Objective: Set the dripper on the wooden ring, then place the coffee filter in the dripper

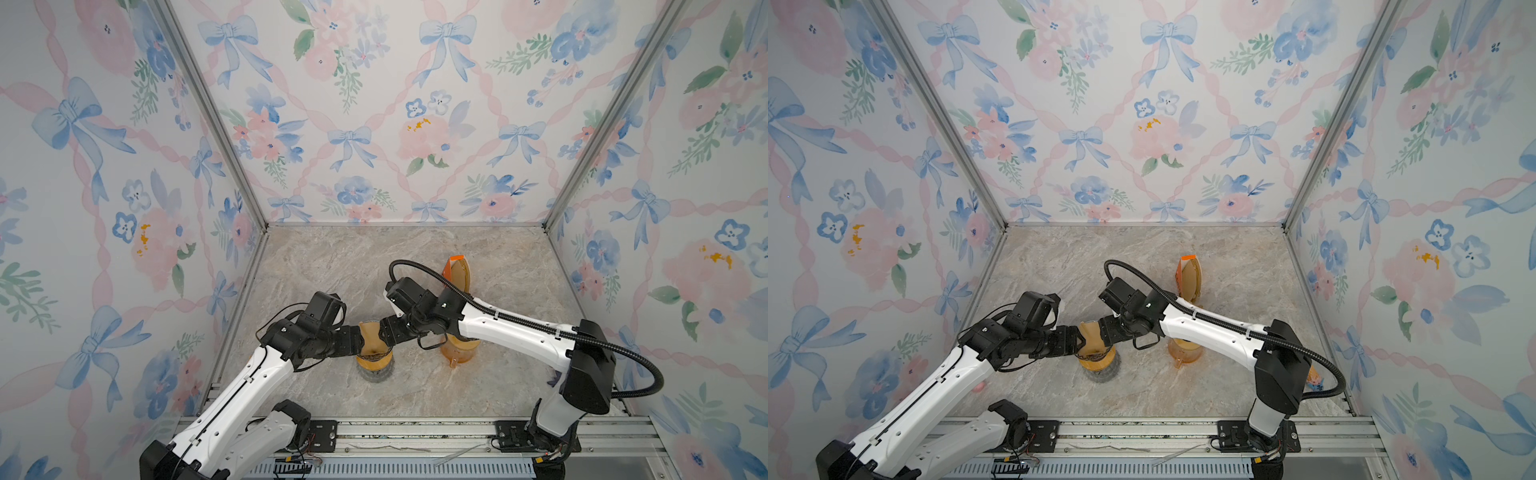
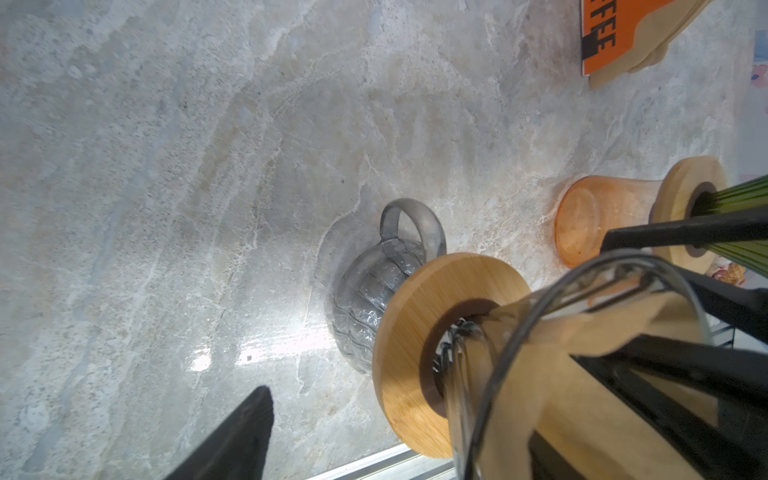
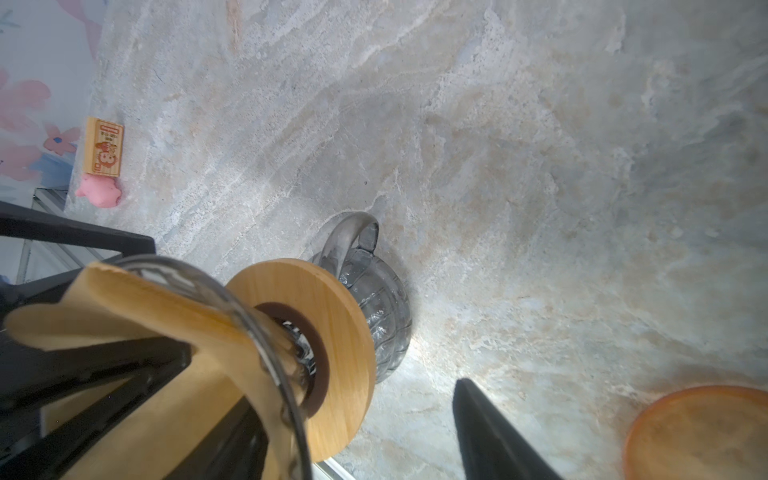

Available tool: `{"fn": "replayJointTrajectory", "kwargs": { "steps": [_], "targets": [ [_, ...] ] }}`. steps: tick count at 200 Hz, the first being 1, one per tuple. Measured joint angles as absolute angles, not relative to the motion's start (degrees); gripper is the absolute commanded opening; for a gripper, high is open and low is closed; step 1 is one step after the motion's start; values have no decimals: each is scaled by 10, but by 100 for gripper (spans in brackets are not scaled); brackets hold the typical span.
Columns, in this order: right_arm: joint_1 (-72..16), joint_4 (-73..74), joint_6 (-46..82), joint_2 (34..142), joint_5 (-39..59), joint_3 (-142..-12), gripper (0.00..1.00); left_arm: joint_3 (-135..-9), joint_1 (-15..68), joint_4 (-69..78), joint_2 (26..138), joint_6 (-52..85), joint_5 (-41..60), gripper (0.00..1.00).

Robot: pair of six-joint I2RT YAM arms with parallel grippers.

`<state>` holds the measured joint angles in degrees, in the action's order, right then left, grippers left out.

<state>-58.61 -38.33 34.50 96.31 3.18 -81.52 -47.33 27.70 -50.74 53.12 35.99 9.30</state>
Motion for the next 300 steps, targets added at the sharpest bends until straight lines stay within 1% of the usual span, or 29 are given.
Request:
{"fn": "replayJointTrajectory", "kwargs": {
  "steps": [41, 86, 110, 129, 150, 175, 205, 220, 248, 300],
  "targets": [
    [-586, -374, 345, 923, 37, -815, 71, -487, 277, -507, 522, 356, 116, 80],
    [-591, -375, 344, 912, 36, -815, 71, -494, 273, -508, 516, 347, 127, 82],
    [-598, -375, 342, 890, 22, -809, 71, -504, 273, -509, 503, 338, 129, 88],
    [-606, -374, 335, 858, 10, -800, 71, -519, 273, -509, 483, 328, 129, 97],
    [-619, -374, 328, 818, -10, -786, 72, -533, 273, -505, 455, 320, 130, 97],
    [-635, -369, 319, 772, -37, -763, 79, -535, 273, -485, 418, 317, 136, 97],
    [-648, -367, 306, 710, -67, -720, 100, -522, 273, -434, 377, 317, 140, 97],
    [-651, -366, 306, 675, -83, -696, 96, -506, 273, -402, 362, 317, 139, 97],
    [-653, -366, 304, 601, -116, -653, 96, -496, 273, -362, 367, 316, 112, 97],
    [-647, -384, 304, 481, -199, -612, 96, -497, 273, -289, 422, 269, -3, 98]
  ]
}}
